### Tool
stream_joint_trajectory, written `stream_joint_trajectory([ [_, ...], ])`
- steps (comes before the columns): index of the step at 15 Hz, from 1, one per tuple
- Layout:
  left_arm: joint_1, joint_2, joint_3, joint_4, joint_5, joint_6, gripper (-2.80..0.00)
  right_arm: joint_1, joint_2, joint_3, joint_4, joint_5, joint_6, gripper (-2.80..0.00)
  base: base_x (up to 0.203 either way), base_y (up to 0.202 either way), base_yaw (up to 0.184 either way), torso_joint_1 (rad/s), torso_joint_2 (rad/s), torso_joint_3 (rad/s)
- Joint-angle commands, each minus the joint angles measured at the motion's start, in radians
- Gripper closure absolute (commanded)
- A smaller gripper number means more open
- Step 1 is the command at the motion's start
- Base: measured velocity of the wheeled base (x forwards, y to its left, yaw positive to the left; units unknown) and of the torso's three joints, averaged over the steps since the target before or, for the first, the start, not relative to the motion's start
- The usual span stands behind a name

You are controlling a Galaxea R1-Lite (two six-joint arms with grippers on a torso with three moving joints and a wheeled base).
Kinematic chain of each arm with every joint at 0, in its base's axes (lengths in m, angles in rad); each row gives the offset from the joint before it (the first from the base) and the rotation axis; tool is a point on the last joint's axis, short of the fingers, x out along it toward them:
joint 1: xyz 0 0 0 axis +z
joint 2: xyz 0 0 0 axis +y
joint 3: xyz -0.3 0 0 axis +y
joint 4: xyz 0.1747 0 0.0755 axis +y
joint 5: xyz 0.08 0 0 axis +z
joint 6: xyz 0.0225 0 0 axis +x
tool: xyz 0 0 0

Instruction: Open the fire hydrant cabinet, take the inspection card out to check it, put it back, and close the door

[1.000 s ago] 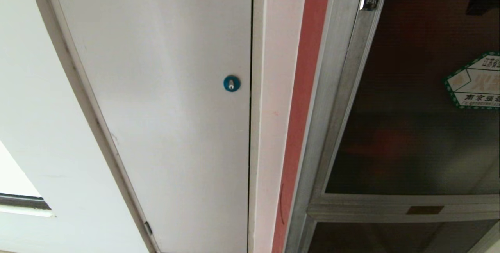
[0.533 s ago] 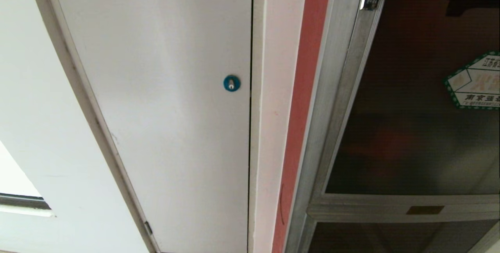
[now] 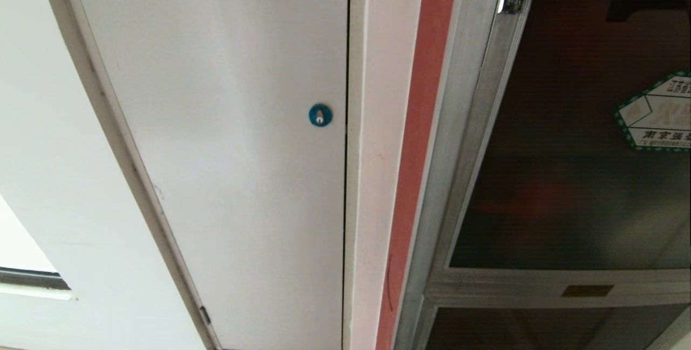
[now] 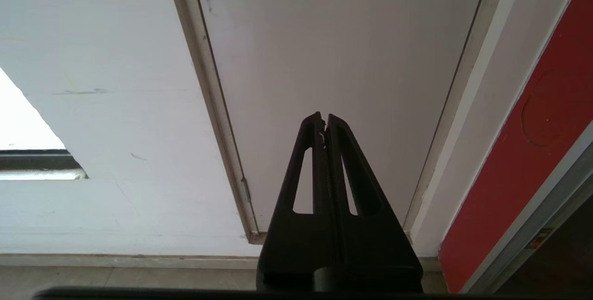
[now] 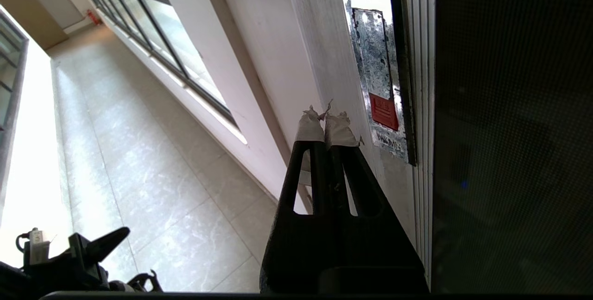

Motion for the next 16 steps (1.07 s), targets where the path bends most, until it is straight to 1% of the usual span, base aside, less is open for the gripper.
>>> stream_joint_trajectory([
  [1, -0.001, 0.000, 0.000, 0.000, 0.000, 0.000, 0.00, 0.000, 0.007, -0.006, 0.002, 0.003, 0.001, 0.00, 0.000, 0.000, 0.000, 0.000, 0.00, 0.000],
  [4, -0.001, 0.000, 0.000, 0.000, 0.000, 0.000, 0.00, 0.000, 0.016, -0.018, 0.001, 0.000, 0.003, 0.00, 0.000, 0.000, 0.000, 0.000, 0.00, 0.000],
  [7, -0.001, 0.000, 0.000, 0.000, 0.000, 0.000, 0.00, -0.001, 0.012, -0.017, 0.004, -0.033, 0.004, 0.00, 0.000, 0.000, 0.000, 0.000, 0.00, 0.000],
  [11, -0.001, 0.000, 0.000, 0.000, 0.000, 0.000, 0.00, -0.006, 0.009, -0.013, 0.004, -0.042, 0.004, 0.00, 0.000, 0.000, 0.000, 0.000, 0.00, 0.000],
  [14, 0.000, 0.000, 0.000, 0.000, 0.000, 0.000, 0.00, -0.006, 0.009, -0.009, 0.007, -0.077, 0.001, 0.00, 0.000, 0.000, 0.000, 0.000, 0.00, 0.000],
  [16, 0.000, 0.000, 0.000, 0.000, 0.000, 0.000, 0.00, -0.006, 0.008, -0.009, 0.014, -0.080, 0.000, 0.00, 0.000, 0.000, 0.000, 0.000, 0.00, 0.000],
])
